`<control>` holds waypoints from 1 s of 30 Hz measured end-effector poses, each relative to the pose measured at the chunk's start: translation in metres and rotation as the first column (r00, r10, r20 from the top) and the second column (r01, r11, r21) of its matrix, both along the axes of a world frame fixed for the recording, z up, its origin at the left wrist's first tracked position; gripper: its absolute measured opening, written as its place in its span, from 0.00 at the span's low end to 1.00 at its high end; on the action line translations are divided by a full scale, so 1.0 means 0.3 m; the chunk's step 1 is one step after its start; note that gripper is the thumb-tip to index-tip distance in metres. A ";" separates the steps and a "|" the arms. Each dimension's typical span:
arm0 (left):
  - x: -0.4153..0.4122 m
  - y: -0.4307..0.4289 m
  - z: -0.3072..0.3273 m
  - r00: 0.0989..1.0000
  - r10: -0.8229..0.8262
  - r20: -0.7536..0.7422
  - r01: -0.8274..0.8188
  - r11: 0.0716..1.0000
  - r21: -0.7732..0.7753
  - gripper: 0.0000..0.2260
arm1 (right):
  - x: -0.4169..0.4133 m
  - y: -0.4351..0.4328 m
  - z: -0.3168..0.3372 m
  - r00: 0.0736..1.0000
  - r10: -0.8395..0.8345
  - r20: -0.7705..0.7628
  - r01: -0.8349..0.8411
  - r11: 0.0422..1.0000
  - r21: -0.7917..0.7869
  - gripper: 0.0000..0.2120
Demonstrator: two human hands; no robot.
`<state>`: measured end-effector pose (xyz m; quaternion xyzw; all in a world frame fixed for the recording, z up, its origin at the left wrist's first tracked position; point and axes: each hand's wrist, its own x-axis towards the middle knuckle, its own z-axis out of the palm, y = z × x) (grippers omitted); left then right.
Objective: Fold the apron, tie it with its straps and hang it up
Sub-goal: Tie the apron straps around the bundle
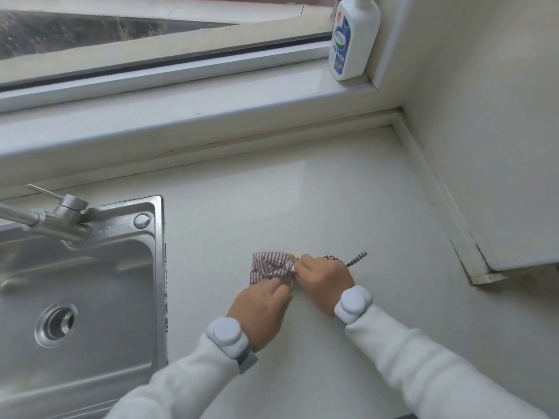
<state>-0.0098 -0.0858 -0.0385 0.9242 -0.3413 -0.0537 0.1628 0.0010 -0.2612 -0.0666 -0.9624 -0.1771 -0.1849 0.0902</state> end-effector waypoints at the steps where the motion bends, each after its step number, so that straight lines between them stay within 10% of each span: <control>1: 0.000 -0.006 0.003 0.998 -0.032 0.057 0.036 0.998 -0.057 0.10 | -0.013 0.012 -0.009 0.999 0.048 0.006 -0.048 0.999 -0.021 0.11; 4: 0.038 -0.020 0.014 0.996 -0.086 0.021 0.089 0.980 -0.178 0.08 | -0.050 0.032 -0.027 0.995 0.091 -0.052 -0.089 0.995 0.034 0.07; 6: 0.055 -0.034 0.031 0.939 0.058 -0.338 -0.177 0.926 -0.332 0.12 | -0.074 0.032 -0.034 0.984 0.059 -0.171 -0.049 0.997 0.062 0.04; 10: 0.116 -0.076 0.030 0.410 0.271 -0.871 -0.773 0.610 -0.174 0.13 | -0.108 0.039 -0.030 0.887 -0.034 -0.461 0.147 0.966 0.213 0.05; 15: 0.128 -0.103 0.025 0.146 0.145 -0.979 -0.912 0.402 -0.077 0.14 | -0.085 -0.009 0.033 0.829 0.002 -0.559 0.349 0.780 0.520 0.10; 18: 0.114 -0.104 0.004 0.238 0.190 -0.953 -0.875 0.468 -0.125 0.17 | -0.094 -0.064 0.100 0.768 -0.073 -0.636 0.492 0.702 0.514 0.12; 21: 0.093 -0.119 -0.010 0.424 0.188 -0.886 -0.721 0.661 -0.205 0.20 | -0.094 -0.118 0.131 0.701 -0.144 -0.698 0.476 0.823 0.309 0.11; 26: 0.071 -0.139 -0.048 0.420 0.192 -0.887 -0.644 0.752 -0.142 0.23 | -0.067 -0.126 0.237 0.548 -0.134 -0.825 0.248 0.969 0.008 0.11; 30: 0.045 -0.162 -0.043 0.699 0.286 -0.655 -0.471 0.873 -0.121 0.09 | -0.046 -0.102 0.288 0.442 0.022 -0.897 0.159 0.982 0.102 0.13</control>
